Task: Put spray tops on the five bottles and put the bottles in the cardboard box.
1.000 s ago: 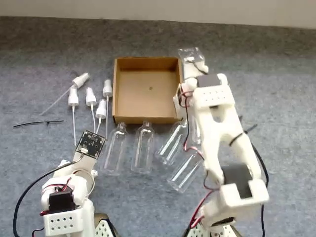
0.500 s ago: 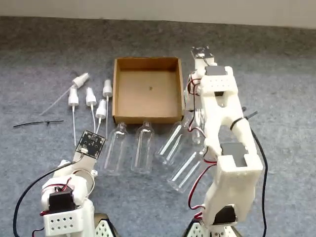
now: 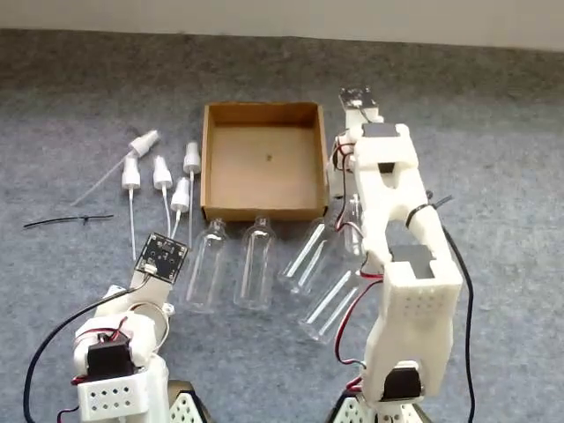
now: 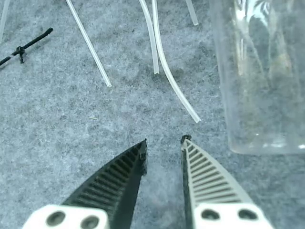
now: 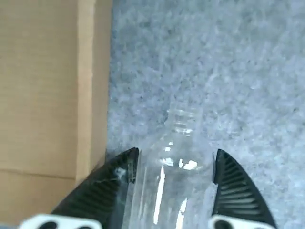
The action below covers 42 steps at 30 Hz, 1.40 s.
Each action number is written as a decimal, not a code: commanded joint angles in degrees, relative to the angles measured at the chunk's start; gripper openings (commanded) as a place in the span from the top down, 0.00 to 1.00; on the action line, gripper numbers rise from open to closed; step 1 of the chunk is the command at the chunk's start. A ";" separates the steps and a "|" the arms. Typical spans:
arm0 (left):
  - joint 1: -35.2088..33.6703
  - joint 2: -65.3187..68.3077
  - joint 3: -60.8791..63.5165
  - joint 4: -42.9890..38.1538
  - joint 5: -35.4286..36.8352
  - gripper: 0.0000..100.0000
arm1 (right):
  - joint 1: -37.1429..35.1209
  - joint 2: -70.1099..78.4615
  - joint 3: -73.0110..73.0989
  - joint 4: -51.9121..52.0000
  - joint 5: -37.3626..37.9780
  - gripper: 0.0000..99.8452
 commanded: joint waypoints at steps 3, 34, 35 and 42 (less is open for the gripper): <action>-0.84 0.48 1.19 0.88 -0.44 0.88 | 5.23 -0.40 -6.90 4.53 0.70 0.90; -13.76 14.64 -21.58 -4.48 -7.30 0.88 | 20.09 -0.75 -12.62 19.12 21.89 0.97; -13.23 18.68 -22.99 -4.48 -7.30 0.88 | 20.79 -0.75 -10.95 17.71 21.89 0.97; -3.12 45.14 -35.30 -4.22 -2.46 0.88 | 21.41 -0.92 -3.82 14.81 21.45 0.97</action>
